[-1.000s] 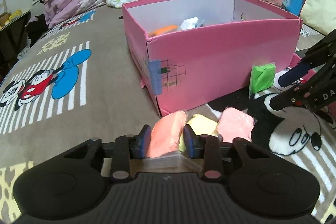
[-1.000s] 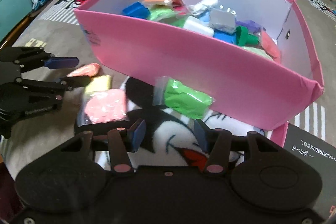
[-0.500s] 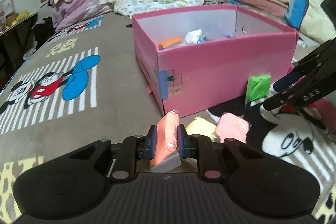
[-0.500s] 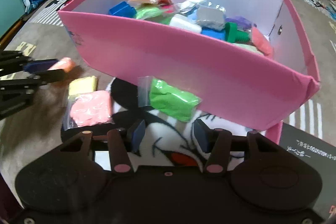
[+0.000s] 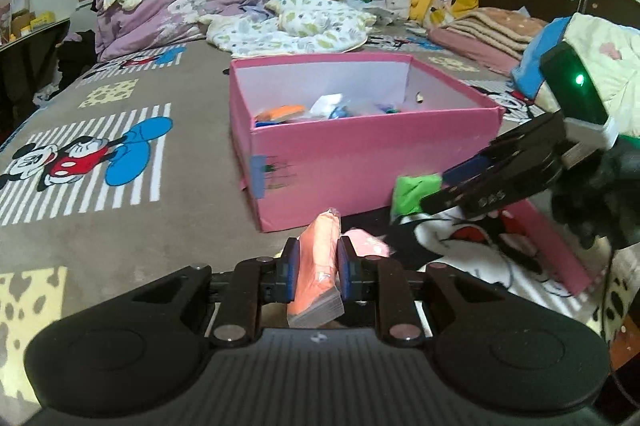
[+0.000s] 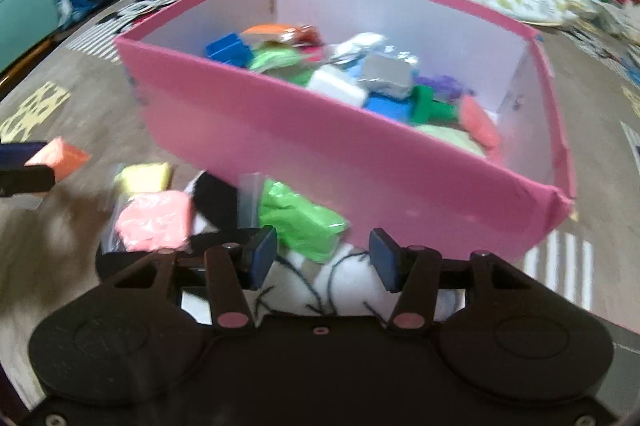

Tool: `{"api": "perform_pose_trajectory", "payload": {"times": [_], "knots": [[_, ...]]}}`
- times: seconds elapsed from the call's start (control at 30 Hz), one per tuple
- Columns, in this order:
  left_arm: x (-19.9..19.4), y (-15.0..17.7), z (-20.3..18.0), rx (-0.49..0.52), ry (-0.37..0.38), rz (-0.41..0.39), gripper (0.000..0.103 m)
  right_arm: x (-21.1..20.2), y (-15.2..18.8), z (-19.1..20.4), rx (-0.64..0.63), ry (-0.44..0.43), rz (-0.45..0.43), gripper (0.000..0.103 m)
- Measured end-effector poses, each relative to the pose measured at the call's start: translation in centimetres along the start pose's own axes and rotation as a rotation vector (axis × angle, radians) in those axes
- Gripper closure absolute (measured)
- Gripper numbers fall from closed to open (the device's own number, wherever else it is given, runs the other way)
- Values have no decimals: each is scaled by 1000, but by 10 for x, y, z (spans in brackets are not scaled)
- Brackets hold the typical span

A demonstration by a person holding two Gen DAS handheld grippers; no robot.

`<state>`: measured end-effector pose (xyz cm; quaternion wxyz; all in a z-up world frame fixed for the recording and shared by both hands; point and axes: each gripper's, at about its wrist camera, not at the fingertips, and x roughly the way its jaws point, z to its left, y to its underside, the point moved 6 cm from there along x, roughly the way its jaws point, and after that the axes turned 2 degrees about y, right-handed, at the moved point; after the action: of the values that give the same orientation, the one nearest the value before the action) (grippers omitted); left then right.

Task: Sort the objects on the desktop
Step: 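Carry the orange packet into the pink box and open the left gripper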

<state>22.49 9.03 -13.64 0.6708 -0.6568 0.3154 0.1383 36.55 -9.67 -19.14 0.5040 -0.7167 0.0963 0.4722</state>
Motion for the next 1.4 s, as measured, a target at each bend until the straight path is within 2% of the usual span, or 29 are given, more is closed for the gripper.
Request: {"api": "perform_pose_trajectory", "payload": {"times": [0.13,0.27,0.33,0.37,0.57,0.63,0.7,0.73,0.83,0.93,1.03,1.1,1.2,1.4], "knots": [[-3,-4,-3,-9,7,-14,85,-2,0,9,-59,-68,-1,51],[-14,-12,-4,-9,13,-43,85,-4,7,17,-81,-179,48,52],[-20,-17,-6,-7,17,-58,85,-6,11,20,-119,-200,63,54],[-22,-20,-6,-5,19,-64,85,-7,13,22,-145,-190,61,58],[-31,-36,-15,19,32,-92,85,-13,9,32,-306,-45,-14,60],[-32,-40,-17,24,34,-98,85,-13,8,36,-328,-58,-10,67],[-34,-43,-19,28,36,-103,85,-14,11,41,-366,-115,19,77],[-34,-45,-19,30,36,-105,85,-14,14,44,-386,-144,34,77],[-35,-49,-20,33,40,-109,85,-14,21,46,-456,-101,35,77],[-34,-53,-20,35,40,-112,85,-15,23,41,-465,-68,24,77],[-32,-57,-20,30,44,-114,85,-17,21,47,-473,-86,3,71],[-30,-61,-21,31,46,-114,85,-17,21,54,-485,-94,-13,48],[-25,-68,-20,24,55,-116,85,-18,20,61,-480,-122,-18,47],[-17,-83,-20,21,56,-129,85,-15,11,59,-315,-211,9,44]]}}
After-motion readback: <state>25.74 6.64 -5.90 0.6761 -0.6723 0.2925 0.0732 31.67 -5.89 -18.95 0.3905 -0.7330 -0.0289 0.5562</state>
